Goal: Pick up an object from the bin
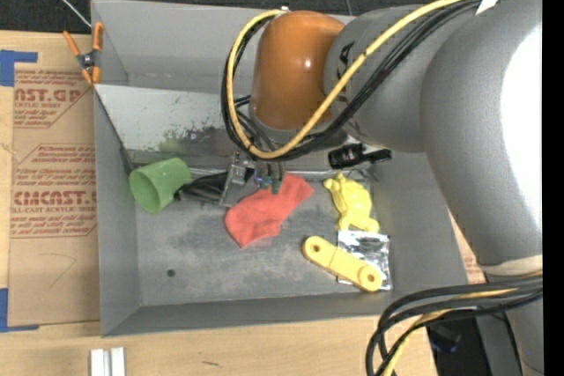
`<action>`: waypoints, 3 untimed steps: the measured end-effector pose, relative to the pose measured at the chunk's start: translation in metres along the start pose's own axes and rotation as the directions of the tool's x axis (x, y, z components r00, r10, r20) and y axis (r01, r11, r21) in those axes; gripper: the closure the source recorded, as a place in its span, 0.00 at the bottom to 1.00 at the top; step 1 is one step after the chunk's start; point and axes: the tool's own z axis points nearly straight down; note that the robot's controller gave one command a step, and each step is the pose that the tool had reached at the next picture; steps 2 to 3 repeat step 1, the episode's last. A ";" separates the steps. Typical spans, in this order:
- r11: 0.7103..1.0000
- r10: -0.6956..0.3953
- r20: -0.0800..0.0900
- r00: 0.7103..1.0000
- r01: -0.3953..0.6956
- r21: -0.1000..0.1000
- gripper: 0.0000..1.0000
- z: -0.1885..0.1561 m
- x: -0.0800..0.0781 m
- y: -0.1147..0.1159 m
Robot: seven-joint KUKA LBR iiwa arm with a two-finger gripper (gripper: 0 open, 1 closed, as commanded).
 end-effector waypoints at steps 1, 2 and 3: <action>1.000 0.000 0.002 1.000 0.000 -0.001 1.00 -0.012 0.000 0.000; 1.000 0.000 0.002 1.000 0.000 -0.001 1.00 -0.012 0.000 0.000; 1.000 0.000 0.002 1.000 0.000 -0.001 1.00 -0.012 0.000 0.000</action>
Offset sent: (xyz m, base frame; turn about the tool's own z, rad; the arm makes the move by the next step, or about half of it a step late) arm 0.0001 0.0000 0.0383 0.0000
